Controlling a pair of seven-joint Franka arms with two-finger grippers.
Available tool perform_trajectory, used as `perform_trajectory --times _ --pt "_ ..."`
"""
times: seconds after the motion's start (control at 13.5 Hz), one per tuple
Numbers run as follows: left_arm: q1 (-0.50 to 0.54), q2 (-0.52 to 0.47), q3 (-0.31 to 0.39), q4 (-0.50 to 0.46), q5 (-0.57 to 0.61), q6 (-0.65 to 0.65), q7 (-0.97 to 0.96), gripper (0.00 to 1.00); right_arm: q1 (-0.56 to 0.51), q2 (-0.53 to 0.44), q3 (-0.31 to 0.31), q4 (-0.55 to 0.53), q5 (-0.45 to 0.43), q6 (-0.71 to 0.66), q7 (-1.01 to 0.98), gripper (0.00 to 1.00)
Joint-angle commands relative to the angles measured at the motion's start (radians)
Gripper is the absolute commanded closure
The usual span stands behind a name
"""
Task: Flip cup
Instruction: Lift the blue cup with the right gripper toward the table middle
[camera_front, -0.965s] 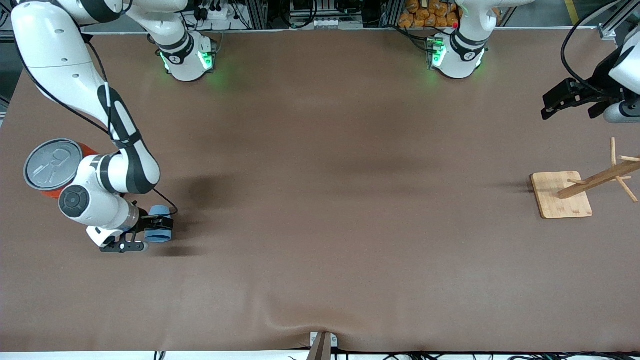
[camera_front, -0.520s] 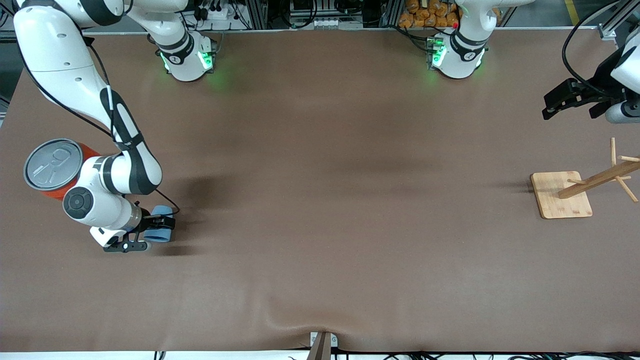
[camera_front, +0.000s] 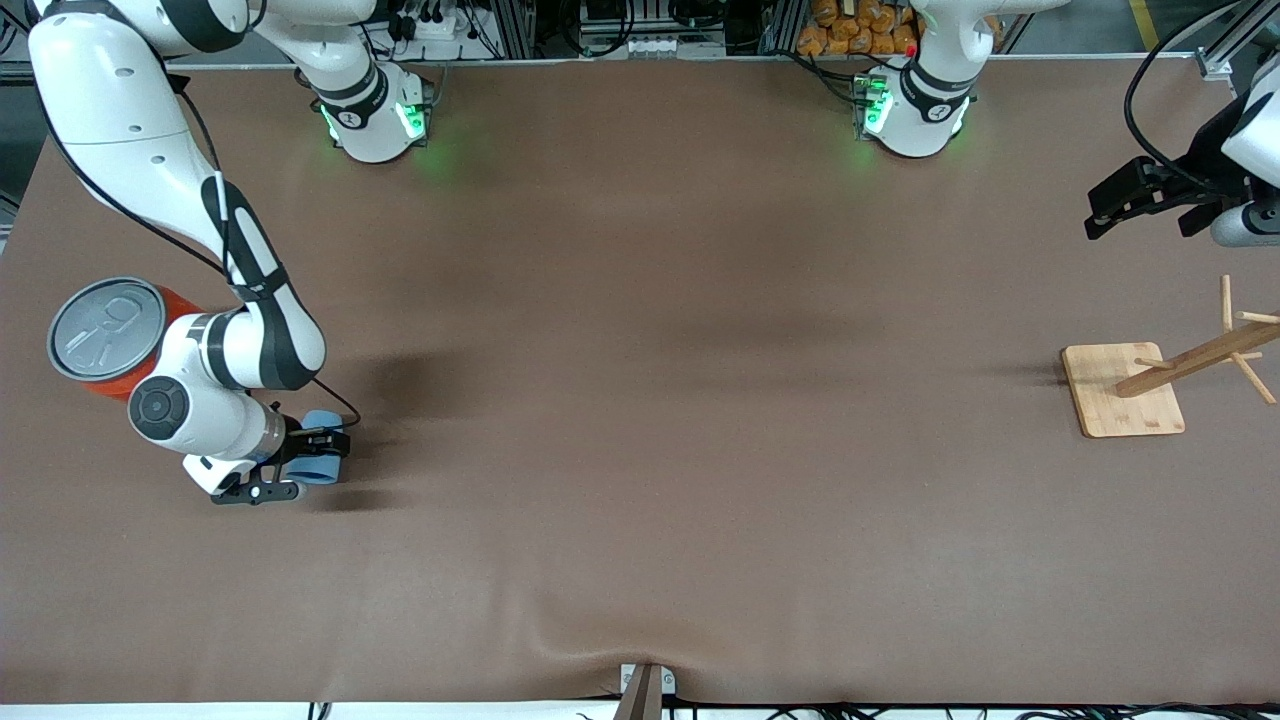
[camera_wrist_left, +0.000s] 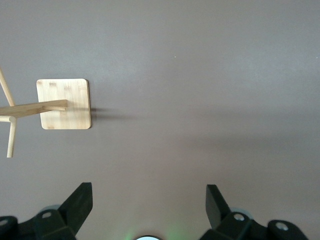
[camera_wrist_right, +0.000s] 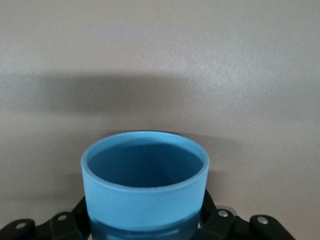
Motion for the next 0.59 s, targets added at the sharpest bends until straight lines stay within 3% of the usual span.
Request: perform_trajectory --times 0.0,0.3,0.52 --pt "0.010 0.004 -0.004 0.011 -0.007 -0.016 0.012 0.00 0.000 -0.062 0.004 0.024 -0.025 -0.082 -0.030 0.54" --pt "0.010 0.001 -0.004 0.009 -0.009 -0.019 0.013 0.00 0.005 -0.163 0.009 0.052 -0.024 -0.250 -0.124 0.54" --pt "0.024 -0.001 -0.004 0.008 -0.007 -0.019 0.013 0.00 0.015 -0.203 0.016 0.060 -0.019 -0.262 -0.241 0.54"
